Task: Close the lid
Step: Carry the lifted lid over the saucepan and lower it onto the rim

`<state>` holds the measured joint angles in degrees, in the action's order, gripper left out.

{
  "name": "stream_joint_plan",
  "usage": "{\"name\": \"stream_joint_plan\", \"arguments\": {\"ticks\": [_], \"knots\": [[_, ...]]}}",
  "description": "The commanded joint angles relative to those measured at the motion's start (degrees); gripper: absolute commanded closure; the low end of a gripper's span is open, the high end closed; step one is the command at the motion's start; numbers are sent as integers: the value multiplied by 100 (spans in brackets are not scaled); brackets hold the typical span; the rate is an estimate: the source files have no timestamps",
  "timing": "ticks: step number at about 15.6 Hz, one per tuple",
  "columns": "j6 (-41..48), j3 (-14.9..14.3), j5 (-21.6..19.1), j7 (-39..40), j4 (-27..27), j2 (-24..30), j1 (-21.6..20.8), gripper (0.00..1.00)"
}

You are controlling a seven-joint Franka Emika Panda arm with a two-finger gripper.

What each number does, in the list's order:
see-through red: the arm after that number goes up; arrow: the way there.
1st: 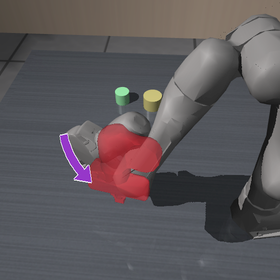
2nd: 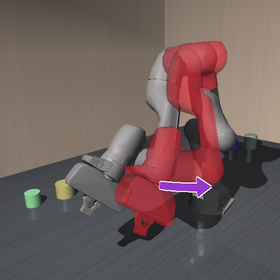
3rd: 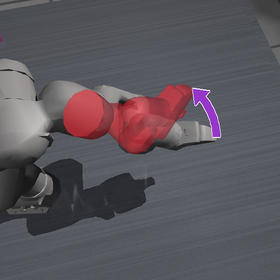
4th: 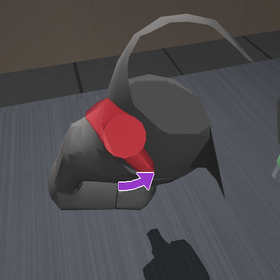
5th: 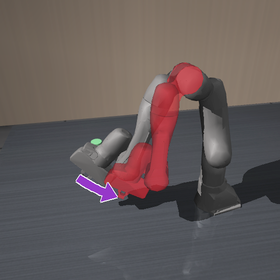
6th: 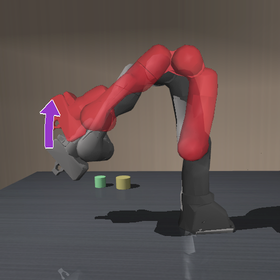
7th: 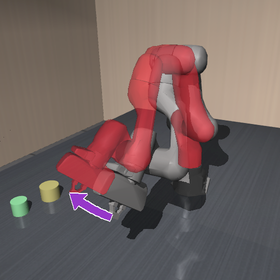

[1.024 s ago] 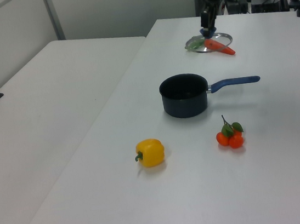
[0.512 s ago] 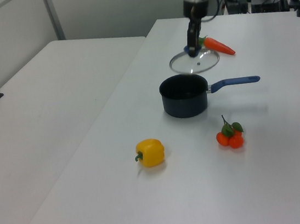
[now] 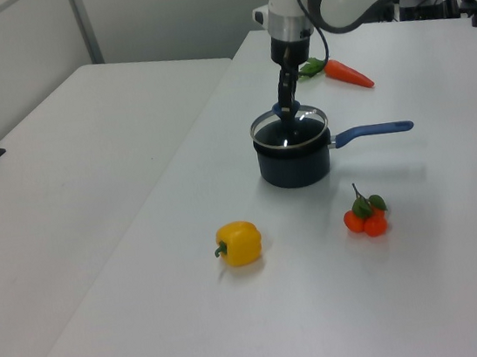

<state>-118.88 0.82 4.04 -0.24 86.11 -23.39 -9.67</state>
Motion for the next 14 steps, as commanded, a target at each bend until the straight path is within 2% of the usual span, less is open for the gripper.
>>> {"name": "stream_joint_plan", "arguments": {"ticks": [1,6,12,14], "knots": [[-231,-46,132,-47,-121,-174,-61,61],[-214,-46,132,-64,72,-34,-53,61],[-223,-38,149,-240,556,300,-61,61],[-249,-38,289,-258,635,291,-70,61]]}}
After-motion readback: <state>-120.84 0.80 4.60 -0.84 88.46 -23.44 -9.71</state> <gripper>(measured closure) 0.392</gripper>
